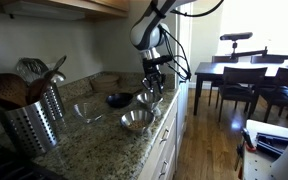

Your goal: Pour contents from the silver bowl on the right to the silver bowl on the left

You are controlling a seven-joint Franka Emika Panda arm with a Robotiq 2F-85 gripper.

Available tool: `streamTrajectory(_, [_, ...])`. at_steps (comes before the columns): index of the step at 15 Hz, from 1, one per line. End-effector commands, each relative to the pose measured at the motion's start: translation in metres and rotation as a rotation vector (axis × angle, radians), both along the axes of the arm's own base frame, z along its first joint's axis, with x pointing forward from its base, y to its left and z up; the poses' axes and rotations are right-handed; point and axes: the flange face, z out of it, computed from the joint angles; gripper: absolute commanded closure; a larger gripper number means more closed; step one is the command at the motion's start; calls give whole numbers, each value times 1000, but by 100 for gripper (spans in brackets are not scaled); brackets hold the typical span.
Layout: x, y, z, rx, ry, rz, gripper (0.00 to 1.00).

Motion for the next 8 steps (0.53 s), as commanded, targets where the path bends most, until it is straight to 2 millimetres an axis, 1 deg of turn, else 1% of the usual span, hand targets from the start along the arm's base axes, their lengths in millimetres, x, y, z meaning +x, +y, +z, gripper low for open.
streamTrajectory(1, [-6,3,2,0,-10,10,28])
streamTrajectory(4, [-6,5,5,-19,-9,15,8])
streamTrajectory(5, [-6,6,6,-24,-9,18,2])
streamTrajectory(6, [-6,8,7,-28,-9,22,0])
streamTrajectory(8, [-7,11,10,-37,-11,33,0])
